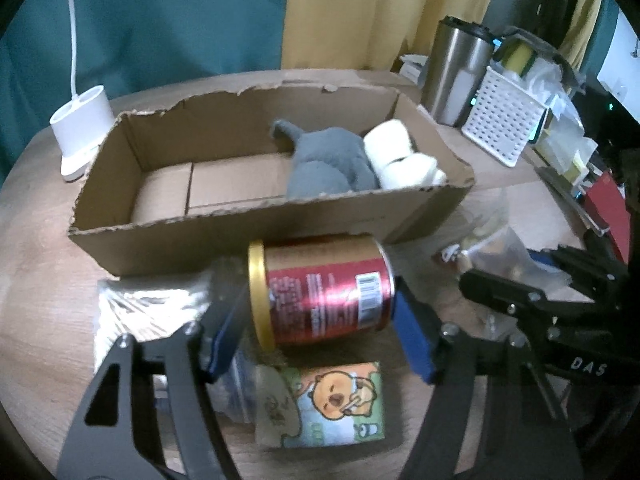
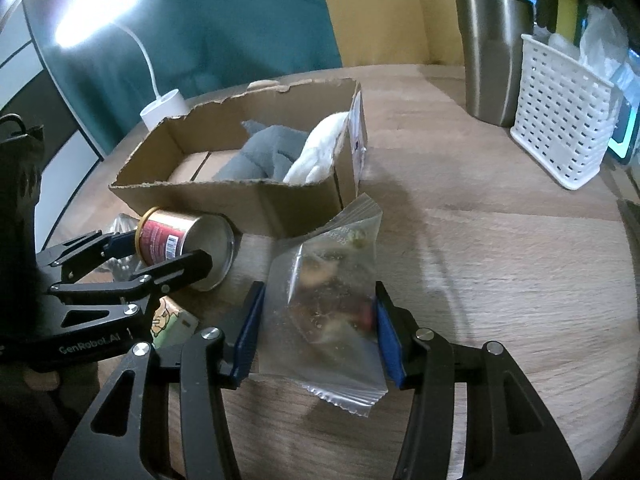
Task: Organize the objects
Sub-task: 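Lower the red can and zip bag into the box and release both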
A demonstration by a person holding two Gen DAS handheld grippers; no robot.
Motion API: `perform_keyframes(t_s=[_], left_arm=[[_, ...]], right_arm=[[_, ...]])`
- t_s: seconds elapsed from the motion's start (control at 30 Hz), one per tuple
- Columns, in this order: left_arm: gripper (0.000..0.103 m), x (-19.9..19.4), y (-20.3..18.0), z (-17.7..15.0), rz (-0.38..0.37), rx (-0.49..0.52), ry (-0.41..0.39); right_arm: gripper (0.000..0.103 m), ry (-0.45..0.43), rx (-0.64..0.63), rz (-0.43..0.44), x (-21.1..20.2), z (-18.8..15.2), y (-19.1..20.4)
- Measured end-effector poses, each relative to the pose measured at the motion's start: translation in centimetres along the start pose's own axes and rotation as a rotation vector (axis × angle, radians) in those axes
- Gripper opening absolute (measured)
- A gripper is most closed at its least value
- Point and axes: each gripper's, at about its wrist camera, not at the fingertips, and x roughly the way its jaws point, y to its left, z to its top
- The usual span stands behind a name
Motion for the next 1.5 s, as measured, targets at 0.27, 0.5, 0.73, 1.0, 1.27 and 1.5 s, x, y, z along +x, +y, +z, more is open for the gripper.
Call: perform_keyframes(t_s=[0.27,0.5,0.73,1.0,1.27,1.5], left_arm=[[0.069,-1.8,-0.3,0.1,-0.029,0.006,-0.037],[0.069,-3.9,0.1,0.7,-0.051,0.008,-0.077],[0.068,-5.7,1.2,1.3,-0.057,0.004,-0.117],[0.063,-6.5,2.9,1.8,-0.057,0.002,-0.143],[0.062,-7.2,3.7,2.4,-0.067,-0.013,-0.160],[0.062,-8.5,4.7,3.4,-0.051,-0.020,-0.199]], right_arm=[[0.053,-0.032,-0.021,-0.021,-1.5,0.3,0.3],[0.053,-0.063,-0.031,-0.029,-2.9,0.8,1.1],[0.053,-0.090,-0.044,-0.037,-4.0,1.6,2.1],[0.053,-0.112,-0.068,-0.033,-4.3,3.0,3.6],[0.053,-0.123,-0.098,-0.021,-4.1,4.3,5.0],[0.053,-0.132,-0.111,-0.016,-4.0,5.4,5.4]])
